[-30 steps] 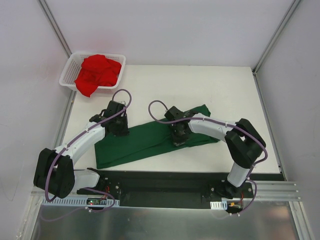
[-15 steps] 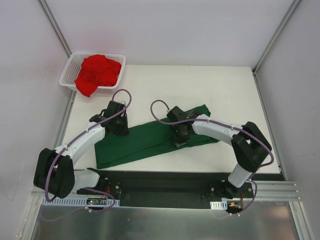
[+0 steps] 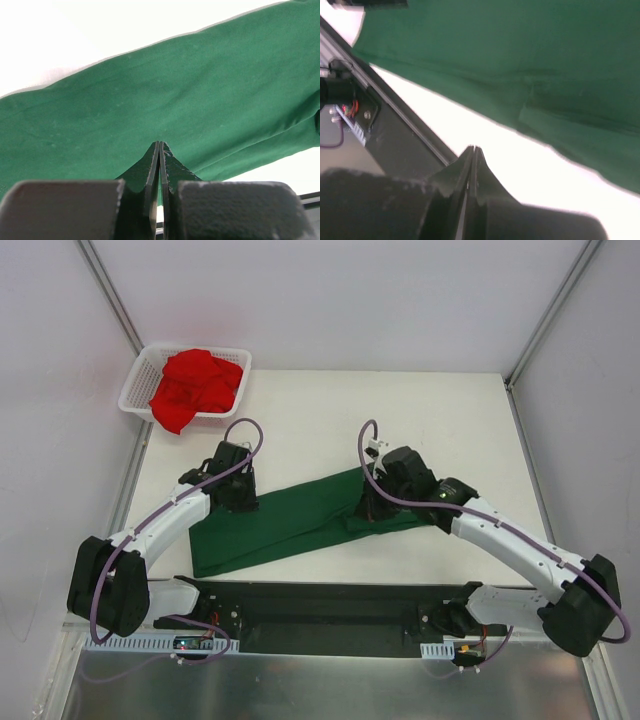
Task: Fold and stack the t-shirts
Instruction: Rotate the tshirt 85 degrees
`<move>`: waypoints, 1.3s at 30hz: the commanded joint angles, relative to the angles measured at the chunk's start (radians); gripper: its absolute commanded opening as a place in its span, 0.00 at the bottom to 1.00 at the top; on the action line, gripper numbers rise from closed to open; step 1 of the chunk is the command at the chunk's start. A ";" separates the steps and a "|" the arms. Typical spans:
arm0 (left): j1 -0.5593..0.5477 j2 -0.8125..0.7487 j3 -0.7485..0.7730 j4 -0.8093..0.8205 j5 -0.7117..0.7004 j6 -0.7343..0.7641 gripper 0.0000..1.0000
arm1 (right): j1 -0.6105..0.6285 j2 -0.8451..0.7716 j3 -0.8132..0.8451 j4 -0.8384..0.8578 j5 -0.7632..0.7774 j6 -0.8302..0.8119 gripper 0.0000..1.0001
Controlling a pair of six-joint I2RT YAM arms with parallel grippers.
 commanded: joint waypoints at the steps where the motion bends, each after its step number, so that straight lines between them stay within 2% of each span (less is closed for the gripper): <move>1: 0.010 -0.009 0.012 -0.010 0.025 0.001 0.00 | -0.028 -0.016 -0.139 0.208 -0.201 0.064 0.01; 5: 0.009 -0.007 0.010 -0.008 0.028 -0.001 0.00 | -0.049 -0.028 -0.286 0.408 -0.349 0.162 0.01; 9: 0.009 -0.007 0.012 -0.008 0.028 -0.001 0.00 | -0.072 -0.019 -0.334 0.552 -0.407 0.207 0.01; 15: 0.010 -0.001 0.010 -0.005 0.025 0.001 0.00 | -0.120 0.033 -0.355 0.638 -0.436 0.233 0.01; 27: 0.009 0.001 0.012 -0.005 0.020 0.009 0.00 | -0.175 0.289 -0.331 0.766 -0.462 0.246 0.01; 39: 0.009 0.016 0.019 -0.007 0.020 0.013 0.00 | -0.227 0.396 -0.375 0.838 -0.474 0.255 0.01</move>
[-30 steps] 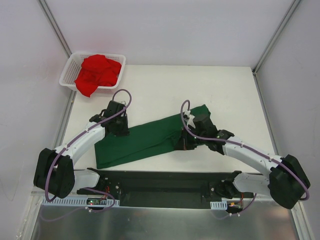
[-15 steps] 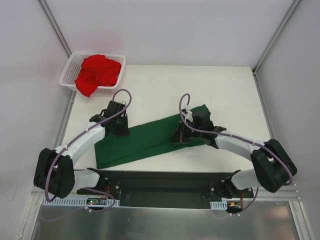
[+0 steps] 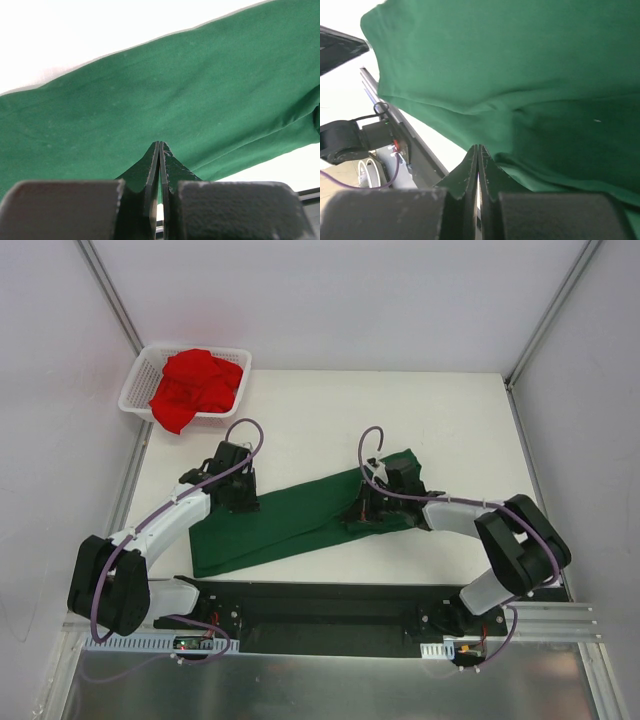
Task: Fold and stack the t-shirts
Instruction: Rotate the tshirt 85 degrees
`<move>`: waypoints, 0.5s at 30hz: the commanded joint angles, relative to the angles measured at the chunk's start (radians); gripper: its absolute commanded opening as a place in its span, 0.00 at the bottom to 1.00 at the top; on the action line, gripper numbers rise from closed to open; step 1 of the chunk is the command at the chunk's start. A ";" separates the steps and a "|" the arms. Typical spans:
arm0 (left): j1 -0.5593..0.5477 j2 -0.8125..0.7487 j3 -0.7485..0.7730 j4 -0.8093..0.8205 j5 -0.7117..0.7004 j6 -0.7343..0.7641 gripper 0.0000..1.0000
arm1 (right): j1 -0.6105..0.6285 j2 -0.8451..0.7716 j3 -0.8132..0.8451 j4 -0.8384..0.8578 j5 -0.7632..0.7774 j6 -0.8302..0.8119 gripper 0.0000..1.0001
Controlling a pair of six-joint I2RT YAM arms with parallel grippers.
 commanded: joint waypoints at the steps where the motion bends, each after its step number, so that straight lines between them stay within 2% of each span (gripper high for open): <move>1: 0.009 0.010 0.019 -0.005 0.003 0.012 0.00 | -0.008 0.045 -0.027 0.066 -0.026 0.007 0.01; 15: 0.009 -0.004 0.009 -0.005 -0.006 0.010 0.00 | -0.009 0.141 -0.033 0.081 -0.037 -0.008 0.01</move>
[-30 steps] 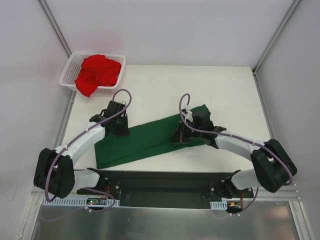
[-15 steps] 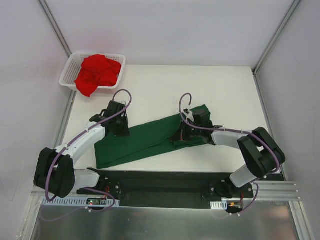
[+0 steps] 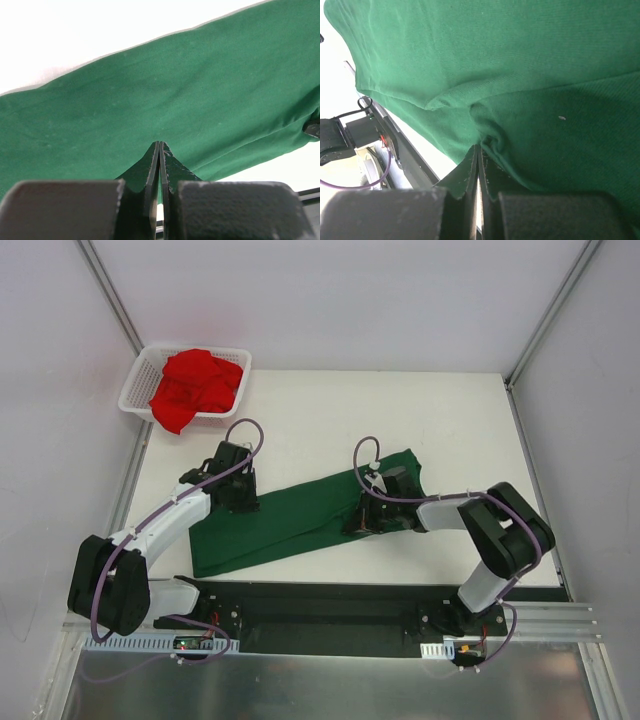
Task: Fold and stack the t-shirts
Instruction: Rotate the tshirt 85 degrees
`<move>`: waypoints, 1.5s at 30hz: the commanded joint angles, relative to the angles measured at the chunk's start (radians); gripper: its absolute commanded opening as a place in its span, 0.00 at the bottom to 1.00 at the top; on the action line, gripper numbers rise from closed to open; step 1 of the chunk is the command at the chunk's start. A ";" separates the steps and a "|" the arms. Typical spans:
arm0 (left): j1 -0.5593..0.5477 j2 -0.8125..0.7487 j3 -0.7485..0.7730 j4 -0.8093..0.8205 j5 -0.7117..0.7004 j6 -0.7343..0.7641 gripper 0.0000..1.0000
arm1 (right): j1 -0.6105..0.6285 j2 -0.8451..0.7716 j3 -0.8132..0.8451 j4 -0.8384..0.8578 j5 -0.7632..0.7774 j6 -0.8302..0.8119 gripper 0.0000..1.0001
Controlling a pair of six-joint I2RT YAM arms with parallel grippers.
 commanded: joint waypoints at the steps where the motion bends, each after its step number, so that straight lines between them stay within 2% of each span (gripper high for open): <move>1: 0.009 -0.007 0.007 -0.007 -0.007 0.009 0.00 | -0.005 0.013 0.008 0.028 -0.016 -0.013 0.01; 4: 0.009 -0.013 0.007 -0.005 -0.007 0.009 0.00 | -0.004 -0.036 0.027 -0.001 -0.022 -0.022 0.01; 13: 0.009 -0.042 0.010 -0.005 -0.002 0.004 0.00 | 0.002 -0.355 0.236 -0.450 0.111 -0.187 0.01; 17: 0.009 -0.028 0.013 -0.001 0.011 0.007 0.00 | 0.004 -0.395 0.299 -0.624 0.187 -0.217 0.01; 22: 0.009 0.002 0.025 0.012 0.031 0.015 0.00 | 0.002 -0.378 0.304 -0.771 0.409 -0.223 0.01; 28: 0.010 0.031 0.034 0.019 0.013 0.022 0.00 | 0.004 -0.271 0.322 -0.886 0.691 -0.214 0.01; 39: 0.007 0.053 -0.009 0.033 -0.010 -0.013 0.00 | 0.004 -0.093 0.380 -0.892 0.739 -0.214 0.01; 45: 0.006 0.079 -0.030 0.035 0.028 -0.030 0.00 | 0.005 0.002 0.435 -0.903 0.751 -0.237 0.01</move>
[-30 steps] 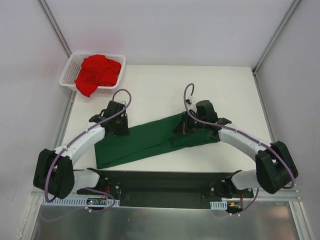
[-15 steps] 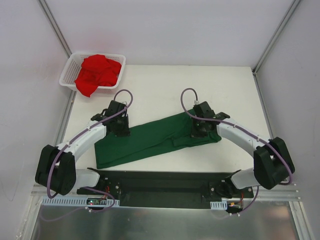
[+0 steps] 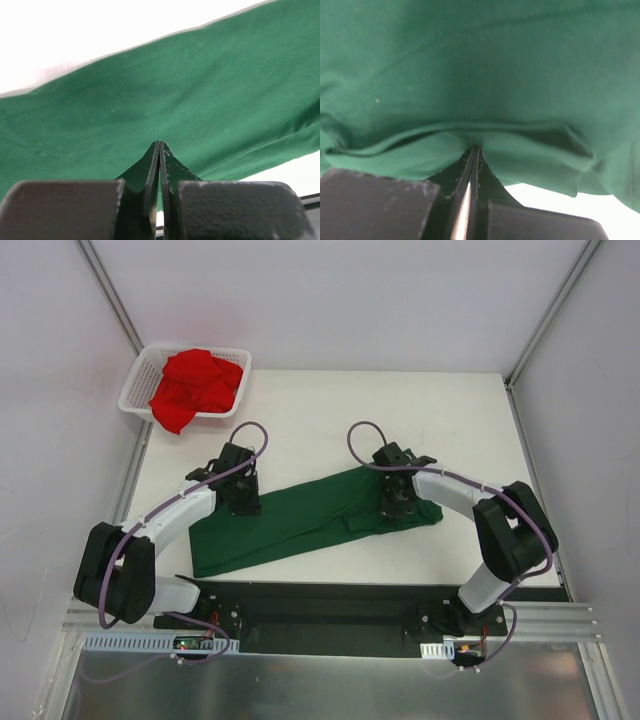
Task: Fold and stack the t-shirts
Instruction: Rotate the tshirt 85 degrees
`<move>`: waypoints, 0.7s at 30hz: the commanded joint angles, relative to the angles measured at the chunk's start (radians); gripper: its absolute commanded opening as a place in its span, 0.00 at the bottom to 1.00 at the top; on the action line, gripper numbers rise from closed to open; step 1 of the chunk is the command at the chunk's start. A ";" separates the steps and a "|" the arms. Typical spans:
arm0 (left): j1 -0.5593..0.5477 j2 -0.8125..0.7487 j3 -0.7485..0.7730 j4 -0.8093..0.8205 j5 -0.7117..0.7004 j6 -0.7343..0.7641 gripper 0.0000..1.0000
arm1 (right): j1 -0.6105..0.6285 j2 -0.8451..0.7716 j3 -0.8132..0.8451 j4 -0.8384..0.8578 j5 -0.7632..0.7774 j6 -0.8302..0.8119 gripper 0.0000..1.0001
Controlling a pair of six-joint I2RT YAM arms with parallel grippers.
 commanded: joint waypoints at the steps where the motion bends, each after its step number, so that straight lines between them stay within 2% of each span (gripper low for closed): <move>1: 0.006 0.021 -0.027 0.003 0.024 -0.029 0.00 | 0.003 0.064 0.078 -0.034 0.041 -0.031 0.01; 11: 0.006 0.004 -0.035 0.003 0.037 -0.030 0.00 | -0.004 0.262 0.282 -0.075 0.107 -0.128 0.01; 21: 0.006 -0.039 -0.050 -0.002 0.050 -0.032 0.00 | -0.112 0.423 0.578 -0.162 0.107 -0.219 0.01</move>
